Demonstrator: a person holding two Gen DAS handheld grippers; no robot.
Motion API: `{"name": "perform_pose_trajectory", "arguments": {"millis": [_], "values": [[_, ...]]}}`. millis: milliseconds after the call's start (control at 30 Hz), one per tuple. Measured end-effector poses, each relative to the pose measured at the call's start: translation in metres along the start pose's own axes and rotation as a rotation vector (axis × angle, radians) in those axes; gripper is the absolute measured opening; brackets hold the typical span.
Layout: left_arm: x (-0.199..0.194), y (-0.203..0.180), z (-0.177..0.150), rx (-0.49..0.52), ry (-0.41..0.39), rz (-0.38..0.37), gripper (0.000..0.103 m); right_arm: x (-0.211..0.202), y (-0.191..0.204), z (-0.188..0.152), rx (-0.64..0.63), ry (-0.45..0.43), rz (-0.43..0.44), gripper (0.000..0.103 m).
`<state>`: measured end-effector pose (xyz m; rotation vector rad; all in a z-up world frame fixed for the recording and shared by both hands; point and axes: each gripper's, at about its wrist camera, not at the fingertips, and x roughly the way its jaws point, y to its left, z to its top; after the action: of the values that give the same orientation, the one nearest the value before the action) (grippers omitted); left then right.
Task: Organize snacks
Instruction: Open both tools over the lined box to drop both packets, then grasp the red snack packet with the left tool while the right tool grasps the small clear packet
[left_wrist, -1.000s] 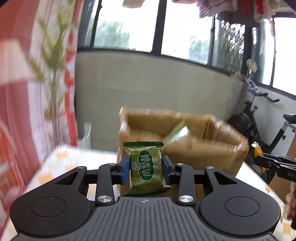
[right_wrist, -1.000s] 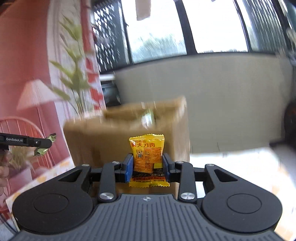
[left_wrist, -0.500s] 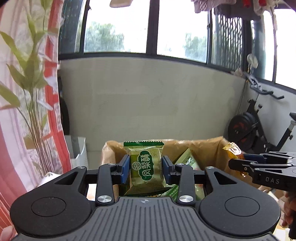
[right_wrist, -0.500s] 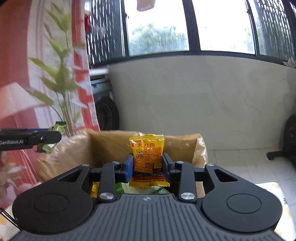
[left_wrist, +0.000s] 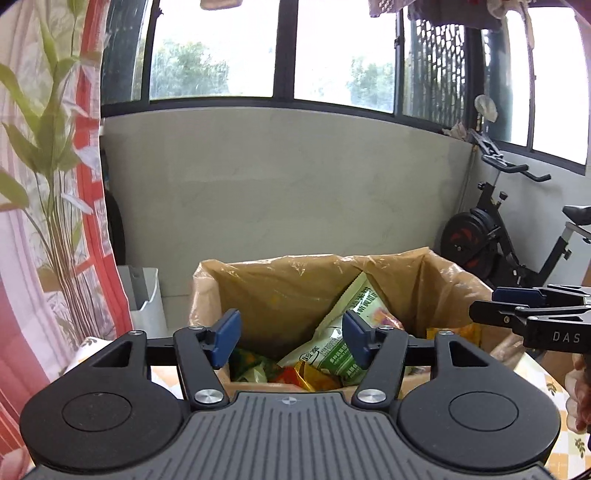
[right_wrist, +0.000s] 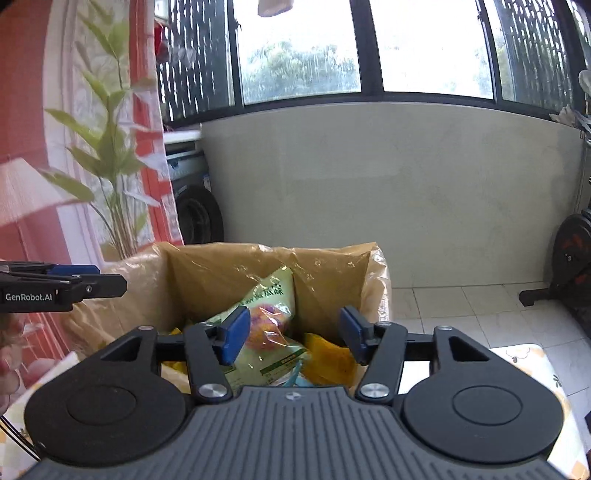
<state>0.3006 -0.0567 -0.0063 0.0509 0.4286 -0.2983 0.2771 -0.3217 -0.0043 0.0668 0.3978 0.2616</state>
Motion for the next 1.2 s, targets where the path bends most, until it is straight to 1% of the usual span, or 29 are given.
{"name": "perform_pose_trajectory", "arguments": {"millis": [67,167,233,367,433,533,600,767,933,1000,1033,1067,1100,1133,1200], "values": [[-0.011,0.006,-0.001,0.003,-0.006,-0.009,0.067,-0.007,0.005,-0.001,-0.010,-0.019,0.014,0.057],[-0.033,0.015,-0.010,0.007,-0.014,-0.022,0.067,-0.022,0.011,-0.008,-0.030,-0.041,0.042,0.057],[-0.048,0.020,-0.019,0.007,-0.016,-0.015,0.067,-0.033,0.015,-0.014,-0.046,-0.052,0.060,0.057],[-0.073,0.031,-0.042,-0.026,-0.003,-0.007,0.067,-0.050,0.024,-0.030,-0.046,-0.058,0.101,0.057],[-0.082,0.038,-0.055,-0.039,0.010,0.008,0.067,-0.056,0.027,-0.041,-0.052,-0.051,0.119,0.057],[-0.088,0.053,-0.072,-0.064,0.039,0.040,0.067,-0.064,0.031,-0.058,-0.069,-0.040,0.123,0.057],[-0.090,0.062,-0.083,-0.089,0.062,0.055,0.067,-0.068,0.031,-0.070,-0.059,-0.027,0.126,0.057],[-0.086,0.083,-0.107,-0.155,0.125,0.094,0.066,-0.067,0.029,-0.093,-0.025,0.036,0.124,0.057],[-0.076,0.090,-0.123,-0.179,0.165,0.097,0.066,-0.049,0.026,-0.117,-0.034,0.125,0.088,0.057],[-0.072,0.089,-0.125,-0.177,0.177,0.102,0.066,-0.038,0.026,-0.127,-0.068,0.158,0.054,0.055],[-0.070,0.091,-0.126,-0.179,0.184,0.105,0.065,-0.032,0.026,-0.133,-0.090,0.176,0.038,0.050],[-0.068,0.091,-0.128,-0.180,0.190,0.107,0.064,-0.025,0.027,-0.138,-0.104,0.196,0.029,0.048],[-0.065,0.094,-0.129,-0.181,0.197,0.113,0.062,-0.017,0.027,-0.141,-0.111,0.218,0.029,0.047],[-0.064,0.095,-0.131,-0.181,0.205,0.120,0.060,-0.009,0.027,-0.146,-0.116,0.239,0.028,0.045],[-0.062,0.100,-0.136,-0.184,0.220,0.135,0.060,0.006,0.029,-0.153,-0.131,0.273,0.027,0.043]]}}
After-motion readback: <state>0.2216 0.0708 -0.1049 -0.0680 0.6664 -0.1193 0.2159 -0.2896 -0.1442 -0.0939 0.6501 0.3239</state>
